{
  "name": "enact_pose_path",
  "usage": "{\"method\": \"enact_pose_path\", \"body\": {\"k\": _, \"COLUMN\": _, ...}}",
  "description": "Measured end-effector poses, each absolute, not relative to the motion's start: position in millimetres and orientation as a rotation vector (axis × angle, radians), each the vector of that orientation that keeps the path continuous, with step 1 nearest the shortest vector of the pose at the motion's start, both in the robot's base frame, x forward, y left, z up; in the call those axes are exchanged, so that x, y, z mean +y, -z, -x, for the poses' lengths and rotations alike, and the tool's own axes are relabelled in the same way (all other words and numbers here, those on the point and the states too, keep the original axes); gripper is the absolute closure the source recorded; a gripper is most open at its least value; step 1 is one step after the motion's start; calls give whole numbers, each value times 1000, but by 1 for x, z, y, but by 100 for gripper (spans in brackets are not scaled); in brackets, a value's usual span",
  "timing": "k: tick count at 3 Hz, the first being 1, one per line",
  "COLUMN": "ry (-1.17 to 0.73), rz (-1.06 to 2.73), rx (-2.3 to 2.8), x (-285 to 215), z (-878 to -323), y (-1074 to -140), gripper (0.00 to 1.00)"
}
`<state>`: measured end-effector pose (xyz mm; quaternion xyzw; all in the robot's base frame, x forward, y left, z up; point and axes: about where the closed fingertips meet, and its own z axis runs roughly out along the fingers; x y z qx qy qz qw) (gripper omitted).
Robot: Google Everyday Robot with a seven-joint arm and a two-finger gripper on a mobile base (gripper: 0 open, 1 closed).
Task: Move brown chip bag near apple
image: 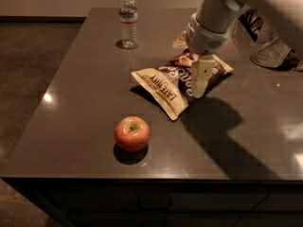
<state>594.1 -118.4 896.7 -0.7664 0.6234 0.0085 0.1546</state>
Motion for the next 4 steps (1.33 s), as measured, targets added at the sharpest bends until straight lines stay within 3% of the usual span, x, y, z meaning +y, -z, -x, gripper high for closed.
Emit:
{"method": "enact_pose_path", "body": {"k": 1, "ry": -37, "rz": 2316, "rx": 1701, "x": -105, "z": -607, "y": -878, "gripper": 0}}
{"method": "enact_pose_path", "body": {"k": 4, "ry": 3, "rz": 2497, "rx": 1553, "x": -92, "z": -595, "y": -885, "gripper": 71}}
